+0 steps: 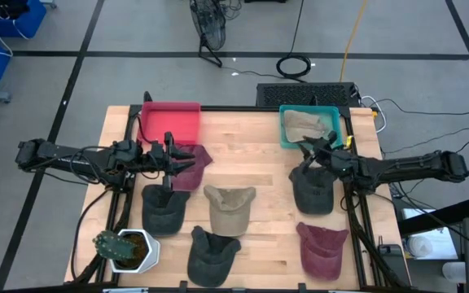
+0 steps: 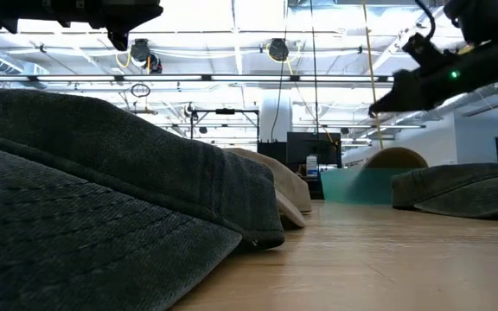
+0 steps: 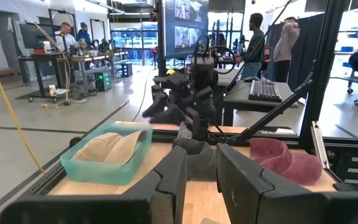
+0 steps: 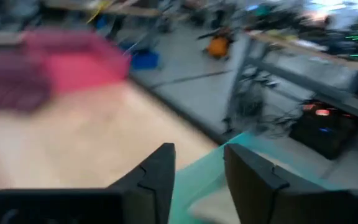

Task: Pick & Place hat
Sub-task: Put the top brown cap into the green bin

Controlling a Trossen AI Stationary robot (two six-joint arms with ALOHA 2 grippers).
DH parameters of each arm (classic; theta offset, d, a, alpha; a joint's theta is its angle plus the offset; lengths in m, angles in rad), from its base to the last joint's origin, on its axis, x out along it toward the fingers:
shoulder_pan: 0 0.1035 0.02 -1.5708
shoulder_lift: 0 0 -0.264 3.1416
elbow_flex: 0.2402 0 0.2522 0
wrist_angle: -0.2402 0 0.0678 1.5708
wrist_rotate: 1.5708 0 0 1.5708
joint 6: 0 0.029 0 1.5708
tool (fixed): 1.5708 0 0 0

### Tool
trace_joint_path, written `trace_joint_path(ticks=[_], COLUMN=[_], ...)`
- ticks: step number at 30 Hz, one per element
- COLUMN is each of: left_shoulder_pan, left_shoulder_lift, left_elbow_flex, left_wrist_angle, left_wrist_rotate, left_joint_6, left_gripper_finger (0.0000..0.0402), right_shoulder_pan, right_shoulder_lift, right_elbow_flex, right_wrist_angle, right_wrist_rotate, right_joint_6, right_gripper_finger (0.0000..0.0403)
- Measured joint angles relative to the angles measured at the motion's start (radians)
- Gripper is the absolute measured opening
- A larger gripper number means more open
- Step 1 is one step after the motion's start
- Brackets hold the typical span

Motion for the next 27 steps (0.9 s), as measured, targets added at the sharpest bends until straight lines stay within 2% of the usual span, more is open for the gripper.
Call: trace_joint_path(ticks=[2, 4, 8, 11, 15, 22, 27], left_shoulder_pan=[0.0, 0.0, 0.0, 0.0, 0.0, 0.0, 0.0], left_shoulder_lift=[0.0, 0.0, 0.0, 0.0, 0.0, 0.0, 0.0], left_elbow_flex=[0.0, 0.0, 0.0, 0.0, 0.0, 0.0, 0.0], left_wrist_angle=[0.0, 0.002, 0.003, 0.005, 0.005, 0.005, 0.005], left_wrist_rotate=[0.0, 0.0, 0.0, 0.0, 0.0, 0.0, 0.0], left_joint_6=[0.001, 0.001, 0.001, 0.001, -0.001, -0.003, -0.004], left_gripper_finger=[0.009, 0.009, 0.009, 0.009, 0.009, 0.009, 0.009], right_shoulder_pan=[-0.024, -0.067, -0.18, -0.267, -0.367, -0.544, -0.604], right_shoulder_lift=[-0.013, -0.02, -0.007, 0.024, 0.06, 0.122, 0.2], right_elbow_flex=[0.003, 0.028, 0.113, 0.166, 0.205, 0.208, 0.2], right_wrist_angle=[0.043, 0.016, -0.19, -0.372, -0.512, -0.542, -0.538], right_wrist_rotate=[0.053, 0.044, -0.117, -0.228, -0.299, -0.593, -0.627], right_joint_6=[0.007, 0.04, 0.167, 0.239, 0.267, 0.314, 0.304], right_gripper_finger=[0.0088, 0.0057, 0.0008, 0.0007, 0.0005, 0.0001, 0.0001])
